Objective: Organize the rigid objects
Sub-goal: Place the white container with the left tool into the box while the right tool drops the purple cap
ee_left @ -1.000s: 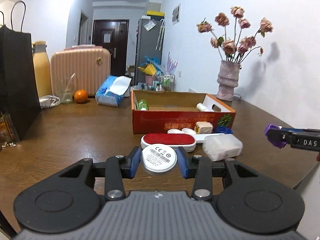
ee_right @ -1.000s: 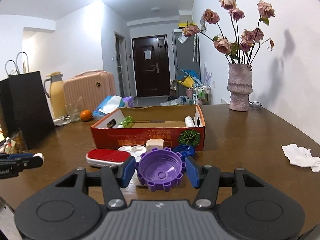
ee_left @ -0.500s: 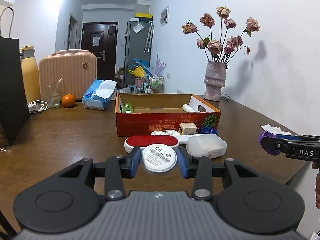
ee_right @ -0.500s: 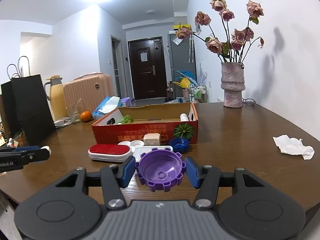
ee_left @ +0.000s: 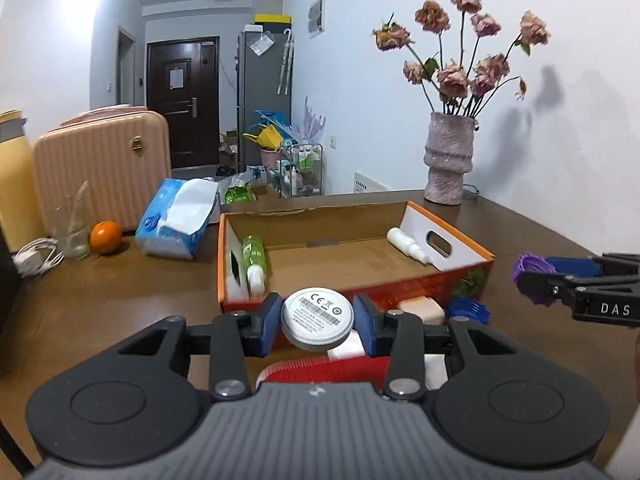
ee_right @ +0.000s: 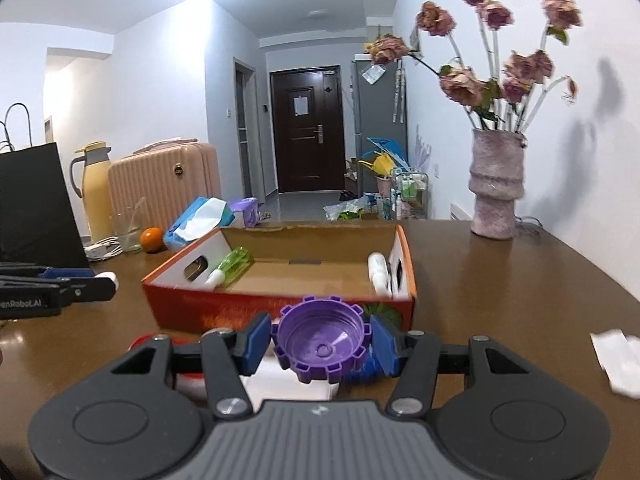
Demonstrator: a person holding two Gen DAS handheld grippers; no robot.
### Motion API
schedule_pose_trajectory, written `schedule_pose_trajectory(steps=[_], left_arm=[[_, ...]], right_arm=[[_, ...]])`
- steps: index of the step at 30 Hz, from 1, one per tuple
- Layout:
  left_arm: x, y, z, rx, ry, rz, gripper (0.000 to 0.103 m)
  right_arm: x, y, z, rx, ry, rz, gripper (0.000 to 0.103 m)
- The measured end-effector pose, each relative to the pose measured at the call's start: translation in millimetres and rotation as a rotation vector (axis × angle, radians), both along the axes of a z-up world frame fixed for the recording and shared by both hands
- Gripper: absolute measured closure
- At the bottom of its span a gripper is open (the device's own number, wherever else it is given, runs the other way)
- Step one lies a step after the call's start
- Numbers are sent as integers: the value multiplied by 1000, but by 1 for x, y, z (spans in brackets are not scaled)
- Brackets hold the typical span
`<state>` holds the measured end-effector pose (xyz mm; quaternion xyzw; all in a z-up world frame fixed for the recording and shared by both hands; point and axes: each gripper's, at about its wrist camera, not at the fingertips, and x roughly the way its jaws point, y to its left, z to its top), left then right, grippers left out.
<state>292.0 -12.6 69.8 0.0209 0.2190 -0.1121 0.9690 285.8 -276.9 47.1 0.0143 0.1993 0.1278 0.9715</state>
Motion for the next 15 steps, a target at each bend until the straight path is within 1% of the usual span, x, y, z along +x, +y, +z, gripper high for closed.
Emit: schedule_pose_trajectory(steps=[7,10,15], left_arm=[[82,0,5,12,33,-38,63],[121,-1,7,12,68,-68,63],[191,1,2,34,160,-92,63]], right_arm=[[82,9,7,-24,21,45,49],[121,11,12,-19,47,71,49],[191,20,11,-66,116,92,49]])
